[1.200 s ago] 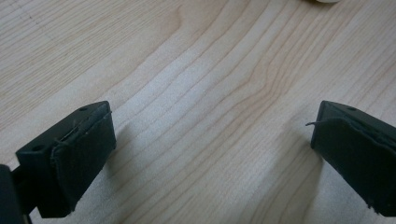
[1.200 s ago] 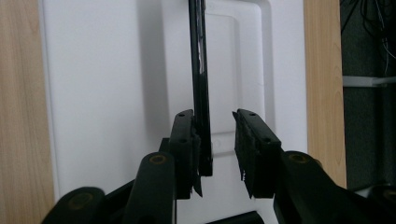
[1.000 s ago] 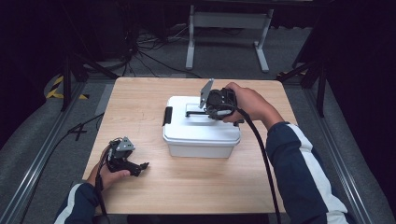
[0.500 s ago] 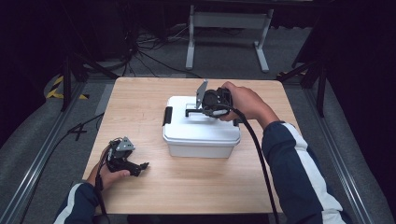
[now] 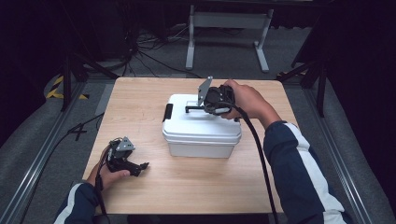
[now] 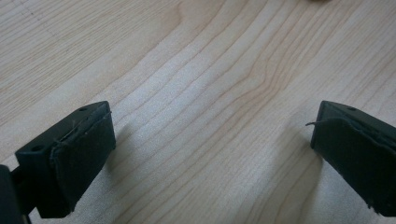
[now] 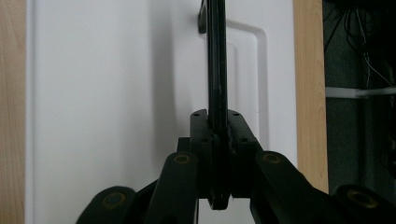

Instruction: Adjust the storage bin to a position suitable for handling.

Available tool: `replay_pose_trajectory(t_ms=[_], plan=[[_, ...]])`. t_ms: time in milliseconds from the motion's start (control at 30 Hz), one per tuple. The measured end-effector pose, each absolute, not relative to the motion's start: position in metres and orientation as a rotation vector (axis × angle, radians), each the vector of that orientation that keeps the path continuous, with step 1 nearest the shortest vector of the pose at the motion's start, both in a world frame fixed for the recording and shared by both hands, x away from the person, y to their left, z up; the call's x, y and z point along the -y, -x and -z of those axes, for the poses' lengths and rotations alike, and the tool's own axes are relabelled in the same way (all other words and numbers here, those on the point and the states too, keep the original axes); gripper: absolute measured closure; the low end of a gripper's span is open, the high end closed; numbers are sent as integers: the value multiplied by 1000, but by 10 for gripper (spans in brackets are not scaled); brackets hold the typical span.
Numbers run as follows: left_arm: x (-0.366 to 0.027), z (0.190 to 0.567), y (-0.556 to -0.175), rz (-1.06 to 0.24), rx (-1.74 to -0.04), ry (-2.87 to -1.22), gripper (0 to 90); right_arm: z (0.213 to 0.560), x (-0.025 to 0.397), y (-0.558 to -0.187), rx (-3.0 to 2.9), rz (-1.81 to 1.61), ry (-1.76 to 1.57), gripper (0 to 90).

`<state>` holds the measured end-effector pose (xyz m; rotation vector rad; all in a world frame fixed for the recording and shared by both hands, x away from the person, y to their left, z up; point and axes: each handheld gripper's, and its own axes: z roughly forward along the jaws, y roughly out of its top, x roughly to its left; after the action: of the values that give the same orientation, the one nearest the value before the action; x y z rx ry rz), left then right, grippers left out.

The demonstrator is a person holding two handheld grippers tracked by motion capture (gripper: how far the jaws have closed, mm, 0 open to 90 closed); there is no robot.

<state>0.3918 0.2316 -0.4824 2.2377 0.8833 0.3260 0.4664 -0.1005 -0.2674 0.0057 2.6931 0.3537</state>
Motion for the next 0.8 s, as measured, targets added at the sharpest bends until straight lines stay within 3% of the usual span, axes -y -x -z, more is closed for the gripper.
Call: replay_pose_trajectory(t_ms=[800], plan=[[-232,482,-392,-323,-882,-2242,2,252,119,-461,-2642,-409,-29,846]])
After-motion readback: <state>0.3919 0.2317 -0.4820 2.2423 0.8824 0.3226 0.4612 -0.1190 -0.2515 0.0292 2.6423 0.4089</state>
